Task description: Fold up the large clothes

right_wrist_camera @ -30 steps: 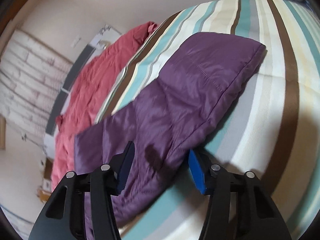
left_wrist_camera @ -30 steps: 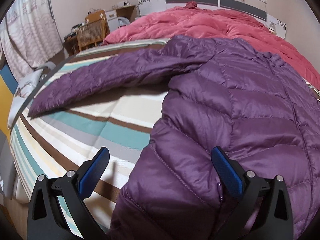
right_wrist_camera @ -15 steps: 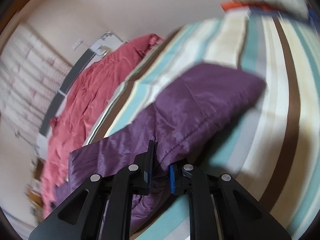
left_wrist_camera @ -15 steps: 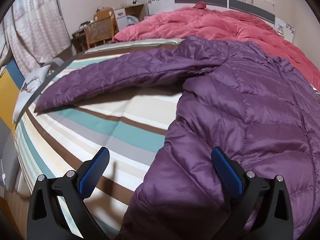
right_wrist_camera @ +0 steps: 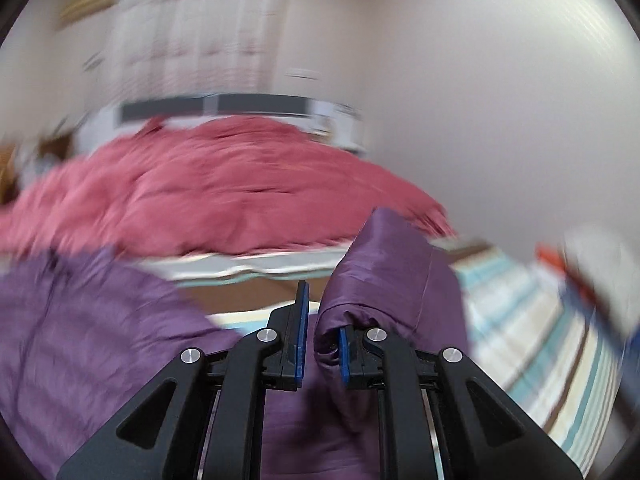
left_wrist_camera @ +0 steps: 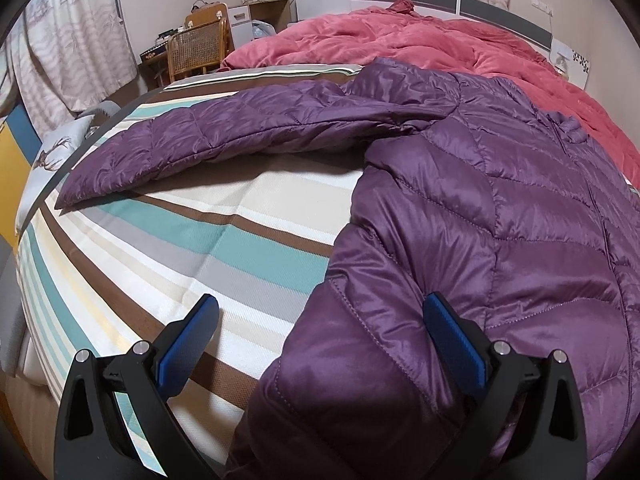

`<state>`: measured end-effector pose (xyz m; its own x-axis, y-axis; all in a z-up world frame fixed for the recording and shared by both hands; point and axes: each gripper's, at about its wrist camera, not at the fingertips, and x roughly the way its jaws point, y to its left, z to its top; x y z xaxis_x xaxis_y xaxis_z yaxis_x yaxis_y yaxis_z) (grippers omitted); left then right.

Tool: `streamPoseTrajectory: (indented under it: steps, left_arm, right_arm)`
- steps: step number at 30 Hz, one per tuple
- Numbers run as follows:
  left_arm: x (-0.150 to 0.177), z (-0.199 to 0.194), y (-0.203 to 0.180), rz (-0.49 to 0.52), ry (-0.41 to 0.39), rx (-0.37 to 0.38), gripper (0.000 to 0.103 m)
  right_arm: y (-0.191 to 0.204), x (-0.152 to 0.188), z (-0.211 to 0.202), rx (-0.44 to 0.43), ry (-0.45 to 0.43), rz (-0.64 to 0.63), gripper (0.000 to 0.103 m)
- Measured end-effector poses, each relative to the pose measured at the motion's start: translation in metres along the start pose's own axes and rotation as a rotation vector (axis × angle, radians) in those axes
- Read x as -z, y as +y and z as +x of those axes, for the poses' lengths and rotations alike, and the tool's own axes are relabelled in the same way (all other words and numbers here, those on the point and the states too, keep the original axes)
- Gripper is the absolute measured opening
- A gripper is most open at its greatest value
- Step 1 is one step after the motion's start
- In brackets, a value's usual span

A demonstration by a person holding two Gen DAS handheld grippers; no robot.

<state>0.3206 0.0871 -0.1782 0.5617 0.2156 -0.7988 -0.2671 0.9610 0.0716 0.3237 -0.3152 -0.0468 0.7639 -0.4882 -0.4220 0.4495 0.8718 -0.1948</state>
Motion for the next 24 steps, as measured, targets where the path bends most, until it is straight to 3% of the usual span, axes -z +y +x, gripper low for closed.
streamPoseTrajectory:
  steps: [7, 10, 14, 19, 21, 24]
  left_arm:
    - [0.0, 0.004, 0.006, -0.031, 0.013, 0.04, 0.101]
    - [0.0, 0.005, 0.005, -0.032, 0.012, 0.041, 0.101]
    - [0.0, 0.005, 0.006, -0.033, 0.012, 0.043, 0.101]
    - [0.0, 0.005, 0.006, -0.033, 0.012, 0.043, 0.101]
    - [0.001, 0.005, 0.006, -0.033, 0.012, 0.042, 0.101]
    - [0.001, 0.005, 0.006, -0.034, 0.013, 0.044, 0.101]
  right_arm:
    - [0.136, 0.029, -0.024, -0.102, -0.098, -0.51, 0.013]
    - [0.173, 0.049, -0.035, -0.149, -0.148, -0.719, 0.013]
    - [0.202, 0.072, -0.058, -0.216, -0.224, -0.905, 0.013]
    - [0.21, 0.09, -0.081, -0.277, -0.289, -1.04, 0.013]
    - [0.21, 0.091, -0.082, -0.307, -0.241, -1.054, 0.013]
    - [0.195, 0.073, -0.076, -0.401, -0.072, -0.949, 0.013]
